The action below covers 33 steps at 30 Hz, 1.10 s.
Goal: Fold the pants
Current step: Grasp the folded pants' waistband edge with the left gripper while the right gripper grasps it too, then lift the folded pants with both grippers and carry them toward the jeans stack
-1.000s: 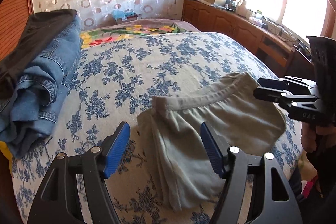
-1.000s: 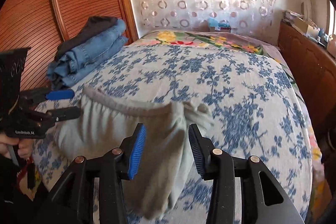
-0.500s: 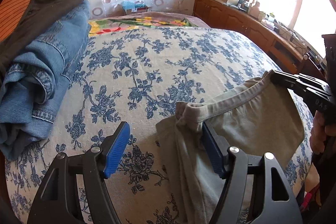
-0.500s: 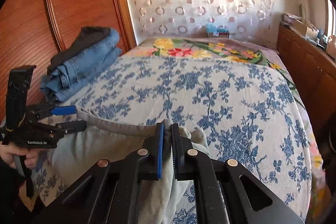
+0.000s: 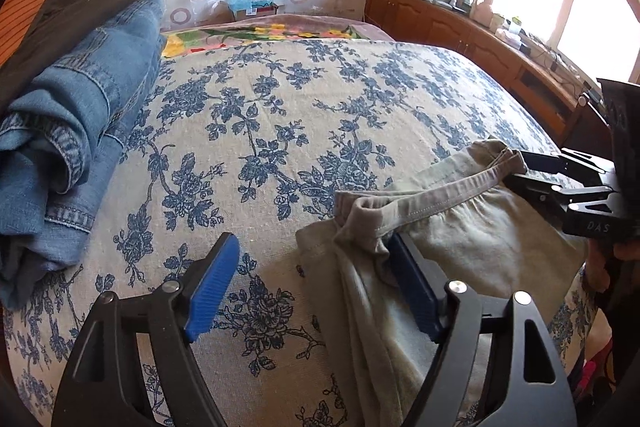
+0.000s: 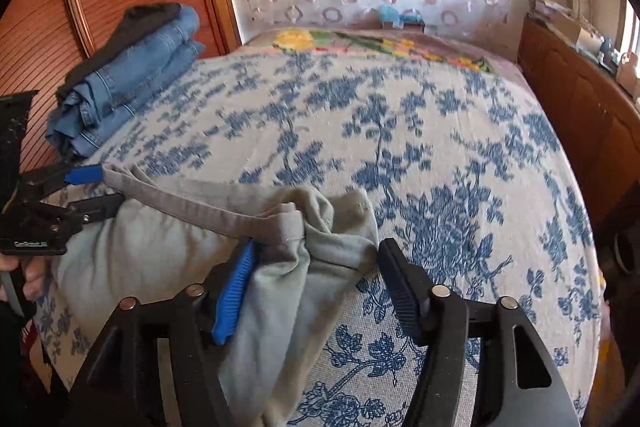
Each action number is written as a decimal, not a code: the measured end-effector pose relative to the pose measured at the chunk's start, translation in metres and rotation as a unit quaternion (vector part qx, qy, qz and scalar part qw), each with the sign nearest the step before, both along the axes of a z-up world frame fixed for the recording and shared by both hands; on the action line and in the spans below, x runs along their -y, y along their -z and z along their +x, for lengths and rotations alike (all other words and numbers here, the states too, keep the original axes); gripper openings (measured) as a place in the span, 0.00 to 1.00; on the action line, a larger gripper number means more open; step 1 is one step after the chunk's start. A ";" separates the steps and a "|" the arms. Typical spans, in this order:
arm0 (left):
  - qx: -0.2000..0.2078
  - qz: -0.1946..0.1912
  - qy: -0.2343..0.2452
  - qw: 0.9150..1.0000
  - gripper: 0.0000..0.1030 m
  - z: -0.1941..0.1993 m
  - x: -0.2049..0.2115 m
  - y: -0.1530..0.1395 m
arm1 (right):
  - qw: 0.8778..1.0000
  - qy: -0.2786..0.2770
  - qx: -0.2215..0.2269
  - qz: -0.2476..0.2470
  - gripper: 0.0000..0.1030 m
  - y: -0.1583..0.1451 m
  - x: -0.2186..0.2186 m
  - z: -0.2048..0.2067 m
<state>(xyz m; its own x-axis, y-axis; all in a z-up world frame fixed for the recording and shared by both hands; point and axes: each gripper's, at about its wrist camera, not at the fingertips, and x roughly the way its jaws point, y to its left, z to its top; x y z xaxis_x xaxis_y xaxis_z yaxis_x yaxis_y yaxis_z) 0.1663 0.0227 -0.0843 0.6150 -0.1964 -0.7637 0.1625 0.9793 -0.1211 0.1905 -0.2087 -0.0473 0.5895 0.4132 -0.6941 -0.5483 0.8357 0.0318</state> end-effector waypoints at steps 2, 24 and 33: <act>-0.001 0.001 0.002 1.000 0.81 0.002 0.000 0.001 | 1.000 -0.001 -0.003 0.005 0.65 -0.001 0.001 0.002; -0.015 -0.067 0.050 0.996 0.34 0.007 0.010 -0.003 | 0.999 -0.028 -0.008 0.021 0.46 0.002 0.001 0.001; 0.001 -0.081 0.063 0.995 0.15 -0.005 0.012 -0.013 | 0.998 -0.053 -0.006 0.042 0.18 -0.001 0.005 -0.006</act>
